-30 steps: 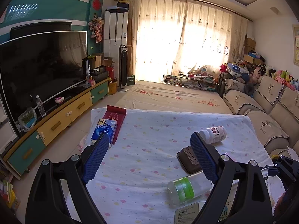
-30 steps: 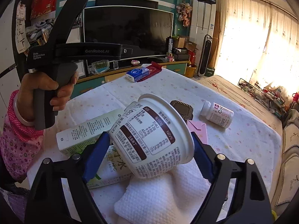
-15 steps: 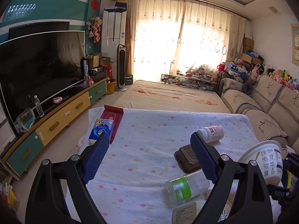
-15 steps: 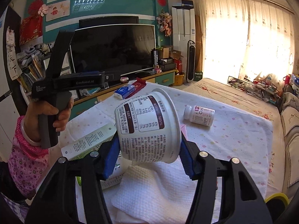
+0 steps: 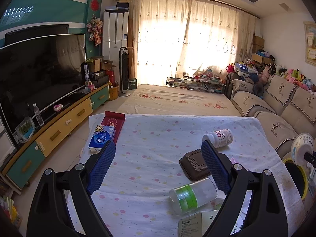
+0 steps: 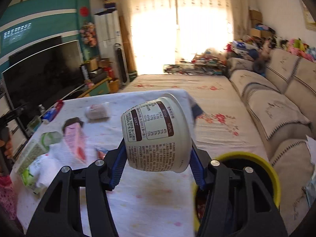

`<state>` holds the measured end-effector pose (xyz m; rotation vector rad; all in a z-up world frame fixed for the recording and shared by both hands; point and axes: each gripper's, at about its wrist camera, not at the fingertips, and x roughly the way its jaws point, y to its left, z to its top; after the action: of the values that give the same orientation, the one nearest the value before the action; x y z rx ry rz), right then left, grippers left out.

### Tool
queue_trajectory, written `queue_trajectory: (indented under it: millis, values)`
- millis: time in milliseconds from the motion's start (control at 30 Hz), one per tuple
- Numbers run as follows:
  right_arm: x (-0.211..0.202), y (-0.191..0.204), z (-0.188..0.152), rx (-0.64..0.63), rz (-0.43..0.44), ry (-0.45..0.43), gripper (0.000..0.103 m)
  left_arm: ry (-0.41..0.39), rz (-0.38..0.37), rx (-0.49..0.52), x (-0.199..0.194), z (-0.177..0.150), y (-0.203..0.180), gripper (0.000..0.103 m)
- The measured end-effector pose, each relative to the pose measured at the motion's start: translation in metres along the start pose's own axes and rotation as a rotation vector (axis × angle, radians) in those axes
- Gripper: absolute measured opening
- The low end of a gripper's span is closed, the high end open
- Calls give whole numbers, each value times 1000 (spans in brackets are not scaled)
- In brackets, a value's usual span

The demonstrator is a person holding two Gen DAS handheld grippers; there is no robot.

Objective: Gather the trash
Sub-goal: 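Carry the yogurt cup into the bin and open the right tool, then grasp the tall white carton with the left tool and lift it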

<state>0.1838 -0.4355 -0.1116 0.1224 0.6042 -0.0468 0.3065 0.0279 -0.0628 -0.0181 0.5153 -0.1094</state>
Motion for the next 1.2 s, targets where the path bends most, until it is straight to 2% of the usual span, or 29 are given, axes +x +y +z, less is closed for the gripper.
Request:
queue_trajectory:
  millis: [133,300,433,567,700,900,1100,1200]
  values:
    - [17,-61,-26,105,-184,103,55,5,-5,5,1,-1,-3,87]
    - [44,-110,-59,211,-268,202,55,14,-8,12,4,-2,-5,87]
    - [59,-126,-73,237,-316,245,55,23,-8,18,7,-3,-8,87]
    - [70,-132,-81,245,-351,283,55,23,-13,26,7,-3,-10,87]
    - [71,-133,-84,259,-356,284,62,23,-30,32,5,-4,-13,87]
    - [65,-129,-82,251,-351,277,63,27,-74,36,-1,-5,-20,87]
    - [54,-128,-81,253,-349,258,66,27,-100,98,-34,-18,-39,87]
    - [49,-129,-80,260,-343,254,66,58,-112,120,-52,-36,-46,87]
